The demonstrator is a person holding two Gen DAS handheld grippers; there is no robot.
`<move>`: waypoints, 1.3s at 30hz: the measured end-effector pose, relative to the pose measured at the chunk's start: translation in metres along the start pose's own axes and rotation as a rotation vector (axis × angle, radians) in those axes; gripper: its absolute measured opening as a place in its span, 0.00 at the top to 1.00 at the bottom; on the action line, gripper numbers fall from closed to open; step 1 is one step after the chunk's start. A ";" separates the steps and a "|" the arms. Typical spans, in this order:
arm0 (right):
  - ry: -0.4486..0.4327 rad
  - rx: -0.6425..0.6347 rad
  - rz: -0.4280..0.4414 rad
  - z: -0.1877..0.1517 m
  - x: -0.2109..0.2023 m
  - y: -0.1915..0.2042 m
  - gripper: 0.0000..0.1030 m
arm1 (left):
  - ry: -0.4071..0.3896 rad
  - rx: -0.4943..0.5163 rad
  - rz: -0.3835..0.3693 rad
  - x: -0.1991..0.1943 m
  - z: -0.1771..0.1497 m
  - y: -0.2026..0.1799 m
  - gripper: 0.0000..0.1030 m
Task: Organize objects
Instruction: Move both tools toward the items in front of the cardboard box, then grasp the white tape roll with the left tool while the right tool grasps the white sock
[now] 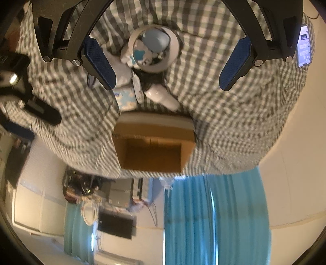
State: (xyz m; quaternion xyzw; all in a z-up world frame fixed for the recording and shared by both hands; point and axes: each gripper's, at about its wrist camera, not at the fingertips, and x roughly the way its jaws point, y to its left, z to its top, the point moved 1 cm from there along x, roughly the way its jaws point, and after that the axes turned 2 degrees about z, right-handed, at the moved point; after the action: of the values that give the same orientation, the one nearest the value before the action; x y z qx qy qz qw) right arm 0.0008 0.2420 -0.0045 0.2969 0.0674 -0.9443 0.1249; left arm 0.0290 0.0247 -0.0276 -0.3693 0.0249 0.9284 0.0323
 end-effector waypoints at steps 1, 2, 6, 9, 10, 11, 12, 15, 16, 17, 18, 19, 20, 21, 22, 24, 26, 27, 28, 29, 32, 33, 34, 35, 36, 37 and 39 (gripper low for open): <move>0.004 0.002 -0.003 -0.002 0.001 -0.001 0.02 | 0.021 0.006 -0.004 0.006 -0.005 -0.002 0.00; 0.012 0.006 -0.005 -0.005 0.004 -0.002 0.02 | 0.040 0.007 -0.009 0.011 -0.009 -0.003 0.00; 0.050 0.023 -0.006 -0.015 0.016 -0.008 0.02 | 0.097 -0.003 -0.044 0.028 -0.025 -0.004 0.00; 0.085 0.032 0.000 -0.023 0.028 -0.011 0.02 | 0.140 -0.013 -0.066 0.041 -0.034 -0.003 0.00; 0.096 0.034 0.001 -0.026 0.032 -0.011 0.02 | 0.160 -0.021 -0.079 0.046 -0.036 -0.003 0.00; 0.104 0.034 0.003 -0.028 0.034 -0.012 0.02 | 0.175 -0.028 -0.089 0.051 -0.038 -0.003 0.00; 0.113 0.033 0.005 -0.029 0.038 -0.011 0.02 | 0.186 -0.033 -0.098 0.055 -0.039 -0.003 0.00; 0.140 0.029 0.015 -0.034 0.048 -0.010 0.03 | 0.231 -0.058 -0.123 0.067 -0.043 0.000 0.00; 0.153 0.028 0.021 -0.037 0.052 -0.009 0.04 | 0.254 -0.072 -0.134 0.073 -0.045 0.001 0.00; 0.162 0.026 0.025 -0.038 0.055 -0.008 0.04 | 0.271 -0.085 -0.147 0.078 -0.047 0.002 0.00; 0.172 0.025 0.029 -0.040 0.059 -0.007 0.05 | 0.280 -0.094 -0.158 0.080 -0.048 0.004 0.00; 0.186 0.024 0.033 -0.042 0.063 -0.006 0.06 | 0.285 -0.100 -0.167 0.081 -0.049 0.005 0.00; 0.194 0.023 0.036 -0.043 0.067 -0.005 0.06 | 0.286 -0.099 -0.171 0.081 -0.049 0.005 0.01; 0.203 0.023 0.041 -0.044 0.069 -0.004 0.07 | 0.288 -0.089 -0.174 0.081 -0.050 0.004 0.10; 0.214 0.025 0.047 -0.046 0.072 -0.004 0.09 | 0.292 -0.079 -0.190 0.081 -0.050 0.003 0.18; 0.233 0.023 0.058 -0.048 0.078 -0.002 0.14 | 0.289 -0.067 -0.189 0.079 -0.050 0.001 0.18; 0.248 0.017 0.068 -0.049 0.082 0.000 0.17 | 0.284 -0.054 -0.186 0.076 -0.049 0.000 0.18; 0.255 0.014 0.076 -0.049 0.084 0.002 0.18 | 0.276 -0.048 -0.176 0.072 -0.048 0.000 0.18; 0.259 0.013 0.081 -0.049 0.085 0.003 0.21 | 0.260 -0.039 -0.161 0.068 -0.047 0.000 0.18; 0.266 0.010 0.089 -0.050 0.087 0.004 0.22 | 0.243 -0.027 -0.145 0.064 -0.045 0.000 0.18; 0.292 0.005 0.099 -0.052 0.092 0.006 0.35 | 0.194 0.019 -0.091 0.054 -0.040 -0.001 0.18; 0.303 0.004 0.102 -0.054 0.095 0.006 0.37 | 0.174 0.035 -0.068 0.051 -0.038 0.000 0.18; 0.311 0.002 0.104 -0.055 0.097 0.007 0.39 | 0.161 0.041 -0.053 0.049 -0.037 0.002 0.18; 0.322 -0.001 0.105 -0.056 0.100 0.008 0.40 | 0.150 0.040 -0.042 0.049 -0.035 0.005 0.18; 0.333 -0.010 0.105 -0.057 0.103 0.010 0.44 | 0.143 0.034 -0.036 0.049 -0.033 0.009 0.18; 0.343 -0.020 0.106 -0.057 0.105 0.013 0.49 | 0.140 0.026 -0.033 0.049 -0.031 0.013 0.18; 0.365 -0.054 0.117 -0.058 0.109 0.020 0.55 | 0.135 0.009 -0.026 0.052 -0.028 0.021 0.18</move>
State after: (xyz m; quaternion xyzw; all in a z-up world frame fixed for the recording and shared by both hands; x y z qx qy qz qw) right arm -0.0481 0.2135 -0.1158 0.4633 0.0967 -0.8637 0.1732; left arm 0.0084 0.0042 -0.0829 -0.4312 0.0263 0.9008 0.0441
